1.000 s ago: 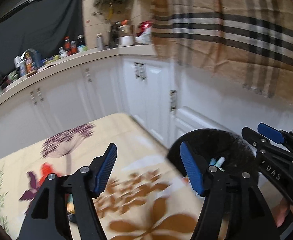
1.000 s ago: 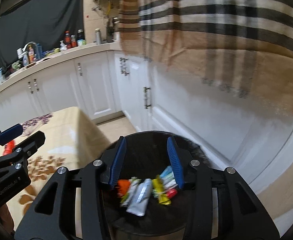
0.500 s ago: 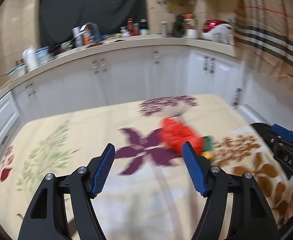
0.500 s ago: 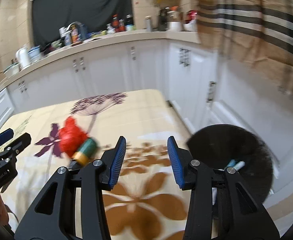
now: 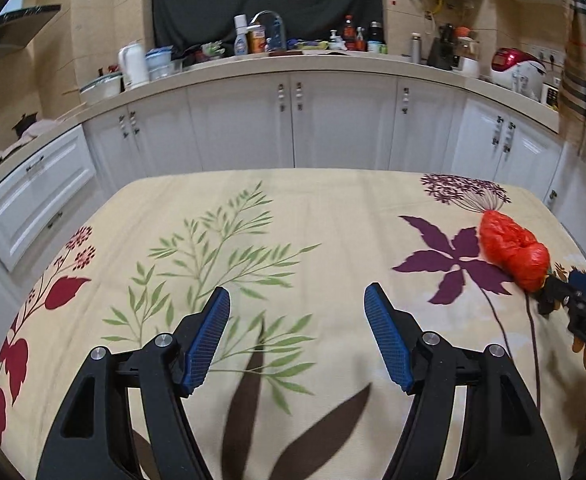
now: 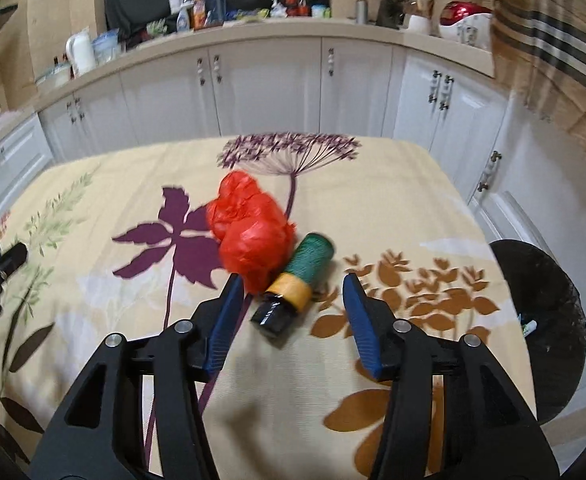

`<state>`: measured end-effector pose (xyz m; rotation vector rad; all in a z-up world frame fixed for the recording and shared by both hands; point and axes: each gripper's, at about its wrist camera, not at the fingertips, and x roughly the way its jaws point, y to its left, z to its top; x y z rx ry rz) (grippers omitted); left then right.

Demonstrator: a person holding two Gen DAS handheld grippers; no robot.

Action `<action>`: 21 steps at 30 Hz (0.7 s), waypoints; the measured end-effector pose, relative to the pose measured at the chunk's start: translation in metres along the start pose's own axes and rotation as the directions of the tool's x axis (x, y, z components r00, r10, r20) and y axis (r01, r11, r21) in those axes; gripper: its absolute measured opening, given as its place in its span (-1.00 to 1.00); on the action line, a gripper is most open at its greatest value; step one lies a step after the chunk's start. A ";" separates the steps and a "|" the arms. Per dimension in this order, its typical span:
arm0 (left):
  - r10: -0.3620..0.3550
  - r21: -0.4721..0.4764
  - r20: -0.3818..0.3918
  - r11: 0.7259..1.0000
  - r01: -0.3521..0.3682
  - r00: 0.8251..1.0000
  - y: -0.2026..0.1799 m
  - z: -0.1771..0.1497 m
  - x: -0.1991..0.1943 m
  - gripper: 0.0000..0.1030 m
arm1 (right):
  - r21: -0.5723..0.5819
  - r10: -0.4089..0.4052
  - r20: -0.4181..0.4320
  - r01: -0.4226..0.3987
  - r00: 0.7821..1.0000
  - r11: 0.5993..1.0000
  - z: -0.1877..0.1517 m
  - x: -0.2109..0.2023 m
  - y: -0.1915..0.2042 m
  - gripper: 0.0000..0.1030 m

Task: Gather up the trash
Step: 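Move both tools back over the table toward the bag and bottle, then grasp the green-capped bottle with the right tool while the left tool grasps the red bag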

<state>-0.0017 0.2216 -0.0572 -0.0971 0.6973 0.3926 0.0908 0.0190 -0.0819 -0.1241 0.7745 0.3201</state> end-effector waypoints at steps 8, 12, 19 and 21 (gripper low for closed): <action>-0.039 0.000 -0.003 0.999 0.039 0.999 -0.002 -0.001 0.000 0.32 | 0.024 -0.075 -0.045 0.076 0.996 0.997 -0.001 0.011 -0.016 -0.03; -0.062 0.001 -0.009 0.998 0.062 0.998 -0.009 0.000 0.002 0.32 | 0.034 -0.090 -0.042 0.091 0.995 0.995 0.003 0.012 -0.026 -0.03; -0.104 0.012 -0.014 0.995 0.104 0.994 -0.028 0.002 0.003 0.32 | 0.019 -0.062 -0.064 0.064 0.996 0.998 0.012 0.028 -0.027 -0.19; -0.114 0.018 -0.016 0.993 0.114 0.993 -0.035 0.003 0.003 0.32 | 0.020 -0.047 -0.075 0.048 0.996 0.999 0.013 0.032 -0.027 -0.54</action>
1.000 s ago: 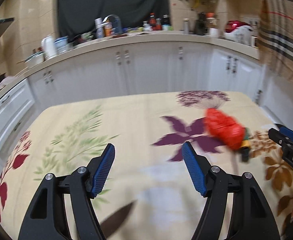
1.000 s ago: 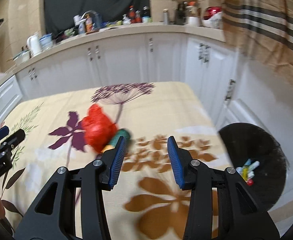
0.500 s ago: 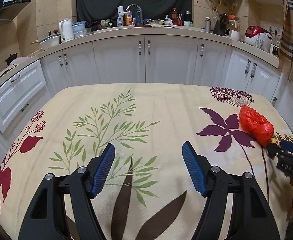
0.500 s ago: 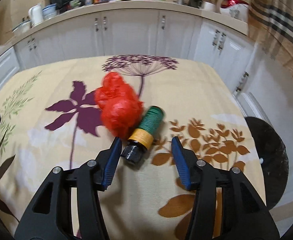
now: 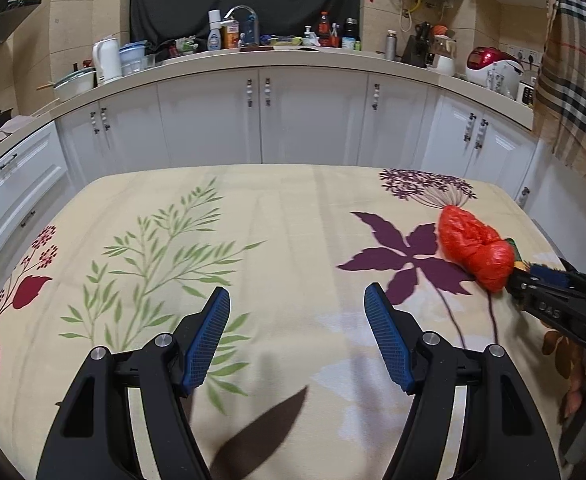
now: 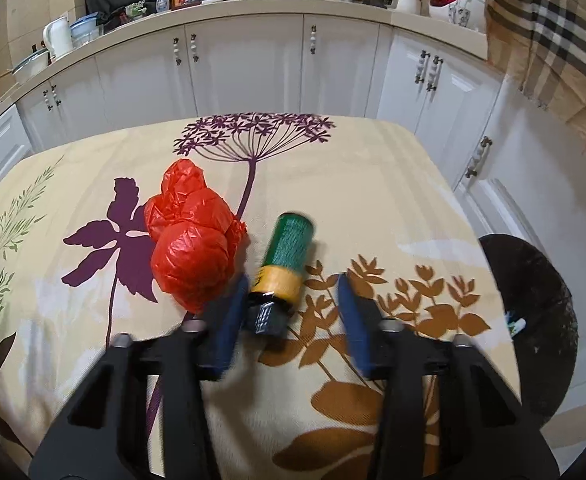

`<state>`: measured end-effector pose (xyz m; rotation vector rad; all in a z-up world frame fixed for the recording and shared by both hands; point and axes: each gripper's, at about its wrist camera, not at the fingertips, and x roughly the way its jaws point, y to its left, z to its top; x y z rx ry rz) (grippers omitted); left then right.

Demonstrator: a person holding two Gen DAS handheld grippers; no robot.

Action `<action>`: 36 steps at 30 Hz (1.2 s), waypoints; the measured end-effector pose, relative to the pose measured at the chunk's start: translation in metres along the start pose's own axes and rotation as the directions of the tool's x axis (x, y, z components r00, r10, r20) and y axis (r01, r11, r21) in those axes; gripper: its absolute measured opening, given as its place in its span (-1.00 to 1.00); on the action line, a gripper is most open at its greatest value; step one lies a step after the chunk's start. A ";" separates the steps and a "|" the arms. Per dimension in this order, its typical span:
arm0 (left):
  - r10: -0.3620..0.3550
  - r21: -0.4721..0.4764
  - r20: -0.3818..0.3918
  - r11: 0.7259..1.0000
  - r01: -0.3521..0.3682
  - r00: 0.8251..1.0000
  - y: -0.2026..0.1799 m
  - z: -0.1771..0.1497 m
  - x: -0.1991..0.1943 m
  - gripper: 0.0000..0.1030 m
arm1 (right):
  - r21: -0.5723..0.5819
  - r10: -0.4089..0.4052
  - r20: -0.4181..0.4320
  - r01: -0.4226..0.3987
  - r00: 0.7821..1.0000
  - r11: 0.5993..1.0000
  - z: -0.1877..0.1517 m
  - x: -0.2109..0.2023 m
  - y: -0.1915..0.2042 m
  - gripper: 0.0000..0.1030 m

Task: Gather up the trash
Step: 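Grasp the green-capped bottle with the right tool while the left tool grasps the red bag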

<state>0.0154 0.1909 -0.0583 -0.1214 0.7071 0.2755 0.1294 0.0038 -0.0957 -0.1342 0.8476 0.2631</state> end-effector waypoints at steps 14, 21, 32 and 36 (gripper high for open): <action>-0.094 0.038 -0.021 0.995 0.095 0.995 -0.064 0.015 0.016 0.32 | 0.034 0.010 0.073 -0.012 0.997 0.999 0.011 -0.005 -0.033 -0.55; -0.138 0.070 -0.040 0.988 0.140 0.990 -0.105 0.024 0.028 0.32 | 0.056 -0.004 0.094 -0.002 0.996 0.998 0.014 -0.006 -0.057 -0.55; -0.134 0.138 -0.075 0.980 0.143 0.988 -0.152 0.030 0.057 0.39 | 0.105 -0.023 0.127 0.009 0.992 0.994 0.012 -0.014 -0.096 -0.55; -0.119 0.150 -0.098 0.980 0.133 0.988 -0.156 0.031 0.068 0.24 | 0.116 -0.022 0.138 0.006 0.990 0.993 0.011 -0.019 -0.103 -0.55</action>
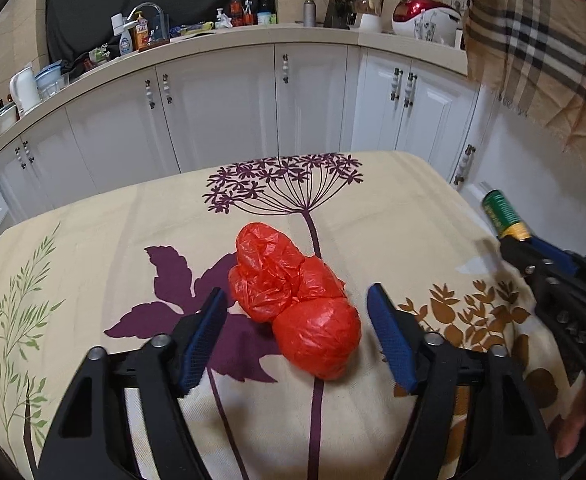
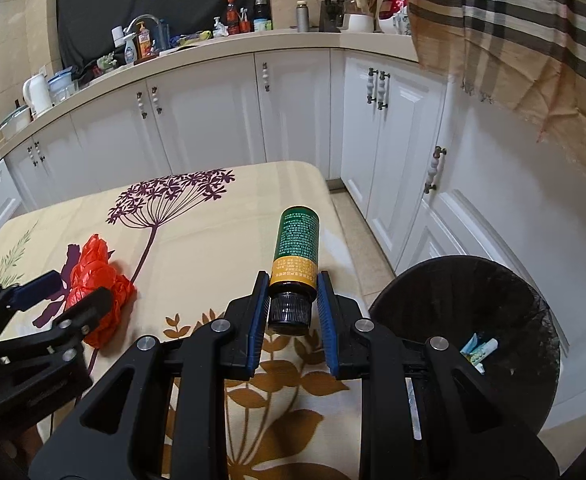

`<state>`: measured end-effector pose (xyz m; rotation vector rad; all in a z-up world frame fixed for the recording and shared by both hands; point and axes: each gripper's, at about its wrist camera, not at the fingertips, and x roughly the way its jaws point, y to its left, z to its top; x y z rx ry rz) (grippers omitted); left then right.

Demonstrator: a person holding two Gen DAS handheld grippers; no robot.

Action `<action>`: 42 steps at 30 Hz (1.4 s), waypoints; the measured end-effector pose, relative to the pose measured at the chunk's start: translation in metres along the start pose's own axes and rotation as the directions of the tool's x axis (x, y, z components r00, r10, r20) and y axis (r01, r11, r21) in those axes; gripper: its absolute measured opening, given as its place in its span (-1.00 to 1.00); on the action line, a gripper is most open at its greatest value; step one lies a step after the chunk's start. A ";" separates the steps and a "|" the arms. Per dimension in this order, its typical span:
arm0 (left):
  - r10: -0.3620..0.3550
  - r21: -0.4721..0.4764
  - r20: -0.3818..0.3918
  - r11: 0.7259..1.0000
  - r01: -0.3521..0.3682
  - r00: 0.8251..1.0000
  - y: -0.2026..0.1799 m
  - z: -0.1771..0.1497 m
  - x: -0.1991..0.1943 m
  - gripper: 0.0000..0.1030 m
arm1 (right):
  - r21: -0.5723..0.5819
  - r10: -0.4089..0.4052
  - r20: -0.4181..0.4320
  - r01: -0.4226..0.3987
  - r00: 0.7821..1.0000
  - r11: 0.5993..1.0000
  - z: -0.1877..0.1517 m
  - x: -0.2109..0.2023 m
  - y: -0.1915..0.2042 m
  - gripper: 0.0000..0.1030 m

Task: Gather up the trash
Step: 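Grasp the green-capped bottle with the right tool while the left tool grasps the red bag, then carry the bottle and red bag over the bin and open both tools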

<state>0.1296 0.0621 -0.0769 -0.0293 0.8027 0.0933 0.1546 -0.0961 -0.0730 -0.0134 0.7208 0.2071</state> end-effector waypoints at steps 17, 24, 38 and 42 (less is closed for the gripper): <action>0.009 0.053 0.103 0.998 -0.015 0.995 0.007 -0.016 -0.033 -0.29 | -0.009 0.006 0.048 -0.006 0.999 1.000 -0.013 -0.030 0.004 -0.55; -0.053 0.091 0.153 0.995 0.040 0.987 -0.010 -0.017 -0.059 -0.29 | 0.010 -0.040 0.083 0.039 0.996 0.999 -0.018 -0.057 -0.009 -0.55; -0.241 0.240 0.198 0.952 0.192 0.950 -0.100 -0.017 -0.080 -0.29 | 0.095 -0.218 0.120 0.208 0.968 0.974 -0.039 -0.102 -0.083 -0.55; -0.275 0.275 0.203 0.937 0.215 0.940 -0.126 -0.017 -0.081 -0.29 | 0.116 -0.253 0.129 0.239 0.959 0.964 -0.042 -0.111 -0.104 -0.55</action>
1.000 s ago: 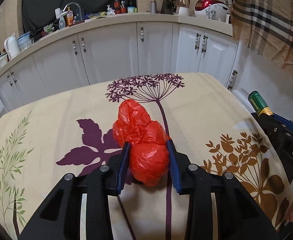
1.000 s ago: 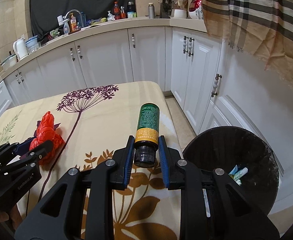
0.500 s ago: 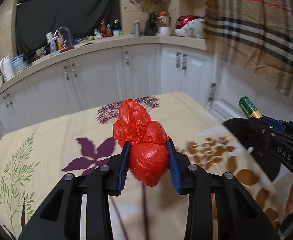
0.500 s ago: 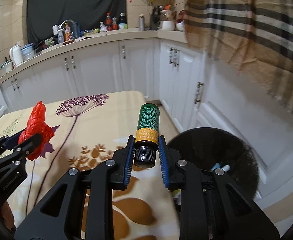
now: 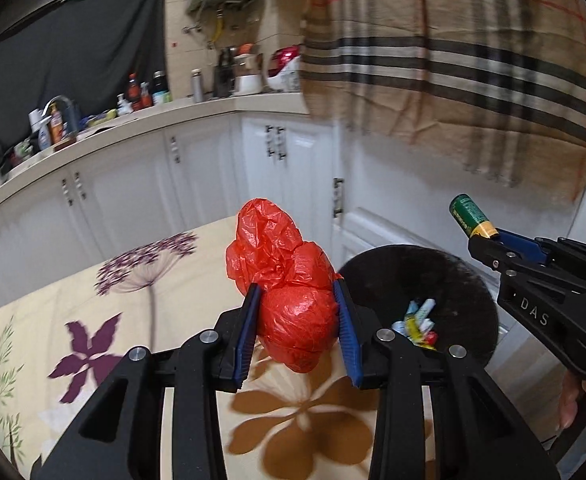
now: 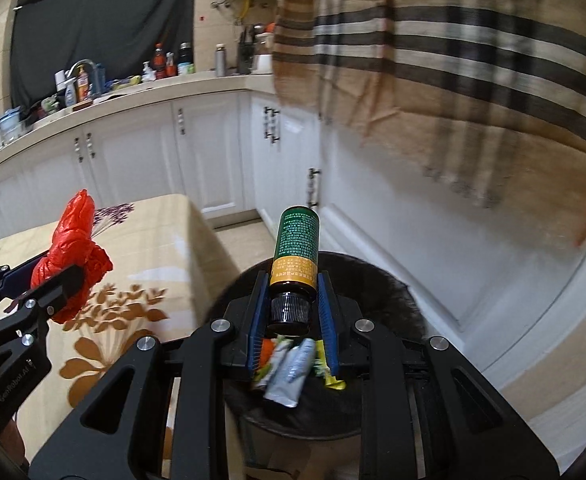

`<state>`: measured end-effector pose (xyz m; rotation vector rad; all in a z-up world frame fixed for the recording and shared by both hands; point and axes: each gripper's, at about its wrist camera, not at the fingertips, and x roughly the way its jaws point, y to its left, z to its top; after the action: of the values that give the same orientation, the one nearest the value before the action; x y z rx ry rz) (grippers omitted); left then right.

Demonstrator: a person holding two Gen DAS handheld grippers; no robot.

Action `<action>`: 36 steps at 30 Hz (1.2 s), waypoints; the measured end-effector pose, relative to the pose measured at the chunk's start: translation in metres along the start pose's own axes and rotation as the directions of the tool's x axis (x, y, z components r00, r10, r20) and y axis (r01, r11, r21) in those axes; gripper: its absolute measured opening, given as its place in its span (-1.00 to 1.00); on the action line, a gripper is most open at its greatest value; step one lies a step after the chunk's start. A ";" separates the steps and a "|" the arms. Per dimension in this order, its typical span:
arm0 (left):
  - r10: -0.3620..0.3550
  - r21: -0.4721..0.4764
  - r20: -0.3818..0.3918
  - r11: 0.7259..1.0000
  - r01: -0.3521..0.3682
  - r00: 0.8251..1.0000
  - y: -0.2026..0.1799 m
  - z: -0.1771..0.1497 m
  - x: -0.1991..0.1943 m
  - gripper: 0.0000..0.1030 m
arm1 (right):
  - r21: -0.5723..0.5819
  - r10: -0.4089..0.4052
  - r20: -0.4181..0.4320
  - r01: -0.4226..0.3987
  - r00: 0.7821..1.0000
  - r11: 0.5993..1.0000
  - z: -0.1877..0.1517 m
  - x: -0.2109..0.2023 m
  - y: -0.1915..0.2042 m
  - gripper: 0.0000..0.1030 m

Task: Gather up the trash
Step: 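Carry the bottle and red bag over the bin and open both tools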

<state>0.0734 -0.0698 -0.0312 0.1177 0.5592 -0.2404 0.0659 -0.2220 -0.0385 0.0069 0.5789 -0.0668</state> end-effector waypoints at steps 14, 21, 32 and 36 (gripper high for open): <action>-0.048 0.095 0.030 0.995 0.045 0.998 -0.059 0.019 0.037 -0.28 | 0.042 -0.061 0.016 0.060 0.998 0.997 -0.002 0.019 -0.041 -0.54; -0.054 0.094 0.014 0.994 0.053 0.998 -0.069 0.024 0.061 -0.27 | 0.063 -0.080 0.006 0.080 0.997 0.995 -0.003 0.036 -0.053 -0.54; -0.055 0.102 -0.024 0.993 0.057 0.998 -0.079 0.029 0.087 -0.11 | 0.095 -0.104 -0.009 0.104 0.995 0.990 -0.006 0.058 -0.062 -0.36; -0.061 0.076 -0.031 0.995 0.064 0.998 -0.076 0.028 0.086 0.02 | 0.101 -0.113 -0.006 0.113 0.994 0.988 -0.006 0.055 -0.063 -0.32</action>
<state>0.1392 -0.1646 -0.0575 0.1788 0.5824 -0.3217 0.1045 -0.2883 -0.0728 0.0728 0.5749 -0.2066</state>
